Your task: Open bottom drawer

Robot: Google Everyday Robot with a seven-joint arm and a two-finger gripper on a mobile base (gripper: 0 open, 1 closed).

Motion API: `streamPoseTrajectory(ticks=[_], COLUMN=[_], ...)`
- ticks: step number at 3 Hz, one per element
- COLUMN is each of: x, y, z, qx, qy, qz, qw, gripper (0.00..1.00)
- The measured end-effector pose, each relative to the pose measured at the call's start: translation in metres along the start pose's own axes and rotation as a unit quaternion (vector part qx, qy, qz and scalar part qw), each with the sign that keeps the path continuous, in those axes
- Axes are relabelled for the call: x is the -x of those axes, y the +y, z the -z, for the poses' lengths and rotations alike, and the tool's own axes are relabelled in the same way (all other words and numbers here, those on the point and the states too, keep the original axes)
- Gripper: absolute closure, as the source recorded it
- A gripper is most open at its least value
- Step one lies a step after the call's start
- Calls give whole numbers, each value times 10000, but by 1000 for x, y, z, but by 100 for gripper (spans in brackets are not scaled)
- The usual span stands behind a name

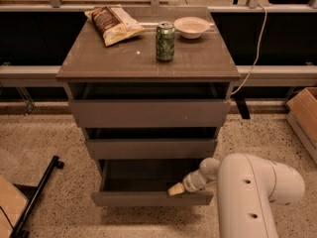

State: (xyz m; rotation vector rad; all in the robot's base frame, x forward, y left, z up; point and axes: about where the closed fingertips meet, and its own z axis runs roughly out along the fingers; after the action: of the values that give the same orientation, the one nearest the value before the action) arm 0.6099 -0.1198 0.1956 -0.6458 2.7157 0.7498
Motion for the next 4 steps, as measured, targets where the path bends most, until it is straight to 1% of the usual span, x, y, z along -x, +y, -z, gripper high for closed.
streamPoseTrajectory(ticks=[1, 2, 3, 4], x=[-22, -56, -56, -96], y=[12, 23, 23, 26], z=[0, 4, 4, 10], qx=[-93, -52, -52, 130], qy=[504, 820, 820, 888], qz=[1, -244, -244, -660], qw=[9987, 9963, 9963, 9938], gripper=[0, 0, 0, 0])
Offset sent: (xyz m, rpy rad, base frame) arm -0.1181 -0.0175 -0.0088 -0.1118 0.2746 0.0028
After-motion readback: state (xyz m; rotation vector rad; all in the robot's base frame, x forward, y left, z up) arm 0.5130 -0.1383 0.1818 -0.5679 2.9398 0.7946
